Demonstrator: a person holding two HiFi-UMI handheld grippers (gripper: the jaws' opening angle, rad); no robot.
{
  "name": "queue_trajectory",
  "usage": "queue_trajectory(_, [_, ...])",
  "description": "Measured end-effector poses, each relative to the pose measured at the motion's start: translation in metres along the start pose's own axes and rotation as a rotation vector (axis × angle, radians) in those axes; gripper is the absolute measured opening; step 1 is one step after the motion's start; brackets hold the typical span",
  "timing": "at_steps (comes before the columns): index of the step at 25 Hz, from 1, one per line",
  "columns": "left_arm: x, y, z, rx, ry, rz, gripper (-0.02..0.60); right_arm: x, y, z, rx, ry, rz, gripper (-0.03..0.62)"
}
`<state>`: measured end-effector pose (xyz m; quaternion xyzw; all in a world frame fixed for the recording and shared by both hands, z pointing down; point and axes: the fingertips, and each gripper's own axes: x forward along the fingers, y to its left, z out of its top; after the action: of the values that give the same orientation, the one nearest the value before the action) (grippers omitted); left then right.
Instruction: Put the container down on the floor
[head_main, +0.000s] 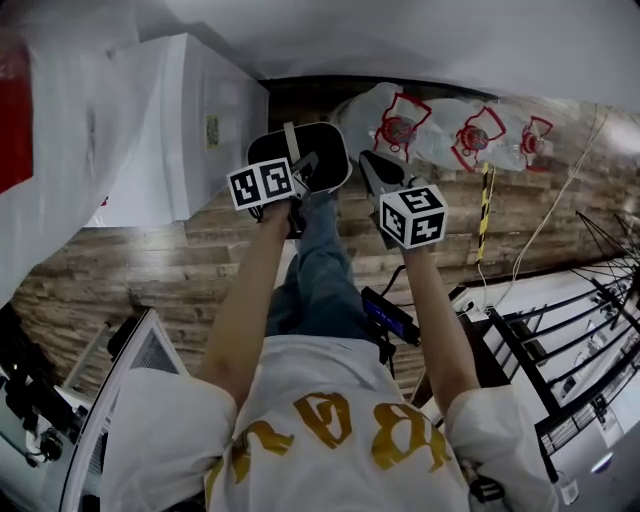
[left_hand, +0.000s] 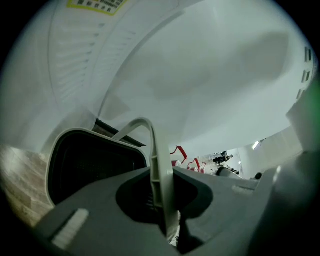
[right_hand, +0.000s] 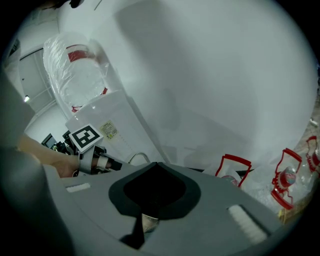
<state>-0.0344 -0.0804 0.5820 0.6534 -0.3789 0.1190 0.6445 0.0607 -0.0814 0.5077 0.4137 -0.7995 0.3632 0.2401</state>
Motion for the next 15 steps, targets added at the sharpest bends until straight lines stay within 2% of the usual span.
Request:
queue_trajectory(8, [0.028,0.037,-0.005,-0.002,0.025,0.061,0.031,0.03,-0.013,-0.026,0.0,0.054,0.034,0.028])
queue_trajectory(15, [0.048,0.063,-0.007,0.03,0.065,0.098,0.029,0.06,-0.016,-0.057,0.032,0.124,0.045,0.028])
